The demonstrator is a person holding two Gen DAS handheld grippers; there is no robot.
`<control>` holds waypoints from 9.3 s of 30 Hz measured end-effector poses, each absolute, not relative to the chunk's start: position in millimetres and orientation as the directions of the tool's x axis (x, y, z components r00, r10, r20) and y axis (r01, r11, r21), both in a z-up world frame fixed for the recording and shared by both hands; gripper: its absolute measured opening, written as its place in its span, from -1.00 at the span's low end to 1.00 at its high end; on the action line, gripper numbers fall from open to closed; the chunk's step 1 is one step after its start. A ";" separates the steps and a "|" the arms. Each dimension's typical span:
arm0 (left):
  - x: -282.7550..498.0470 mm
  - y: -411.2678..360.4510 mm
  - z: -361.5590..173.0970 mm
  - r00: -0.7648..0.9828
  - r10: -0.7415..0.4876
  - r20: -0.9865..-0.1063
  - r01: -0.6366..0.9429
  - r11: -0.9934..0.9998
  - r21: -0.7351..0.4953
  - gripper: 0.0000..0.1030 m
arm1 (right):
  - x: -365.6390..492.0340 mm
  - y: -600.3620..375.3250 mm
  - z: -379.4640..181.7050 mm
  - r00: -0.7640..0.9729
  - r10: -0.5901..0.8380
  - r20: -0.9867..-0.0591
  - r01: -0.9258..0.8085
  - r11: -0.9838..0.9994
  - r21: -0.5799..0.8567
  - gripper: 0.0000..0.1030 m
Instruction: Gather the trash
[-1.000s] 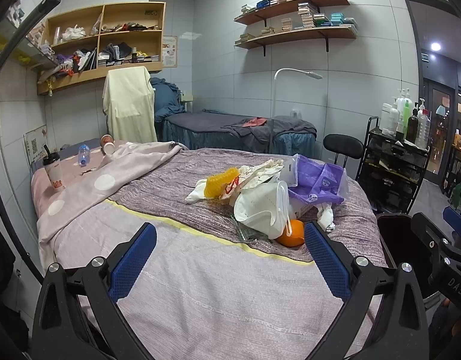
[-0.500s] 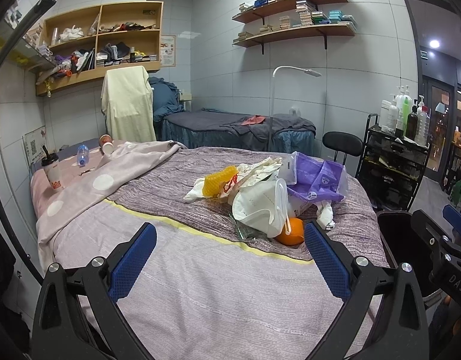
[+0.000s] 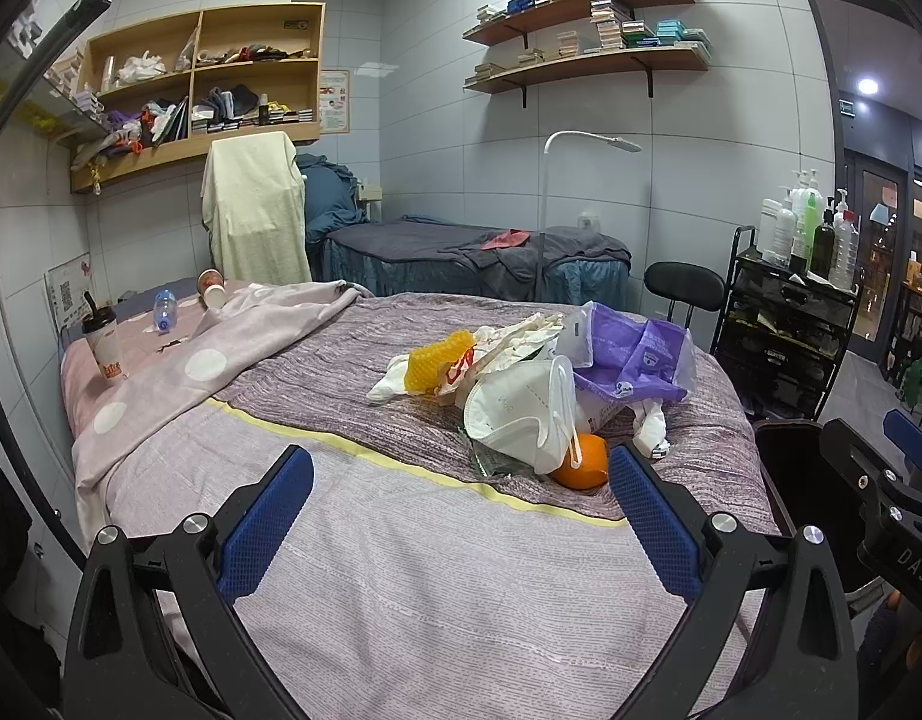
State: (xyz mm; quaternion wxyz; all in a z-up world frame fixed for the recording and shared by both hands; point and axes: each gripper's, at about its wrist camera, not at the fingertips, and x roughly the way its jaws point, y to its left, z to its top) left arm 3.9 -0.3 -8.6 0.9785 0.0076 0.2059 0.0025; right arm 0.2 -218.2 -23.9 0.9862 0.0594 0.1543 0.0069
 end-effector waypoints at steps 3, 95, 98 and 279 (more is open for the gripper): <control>4.3 -1.1 -9.6 0.914 0.007 -0.406 0.000 1.000 0.016 0.89 | 0.7 -218.0 -24.0 0.952 0.032 -0.306 0.005 0.993 0.120 0.91; 132.1 -28.6 -48.4 0.671 -0.329 -0.664 0.282 0.942 -0.181 -0.81 | 251.7 -244.6 -55.6 0.748 0.304 -0.590 -0.235 0.953 0.193 -0.76; 125.6 -29.1 -43.8 0.691 -0.324 -0.646 0.279 0.944 -0.175 -0.81 | 235.6 -251.0 -45.2 0.777 0.300 -0.554 -0.222 0.953 0.206 -0.78; 231.5 79.2 -47.2 0.698 -0.309 -0.646 0.153 0.945 -0.288 -0.80 | 261.4 -119.5 -49.9 0.593 0.467 -0.656 -0.388 0.880 0.275 0.49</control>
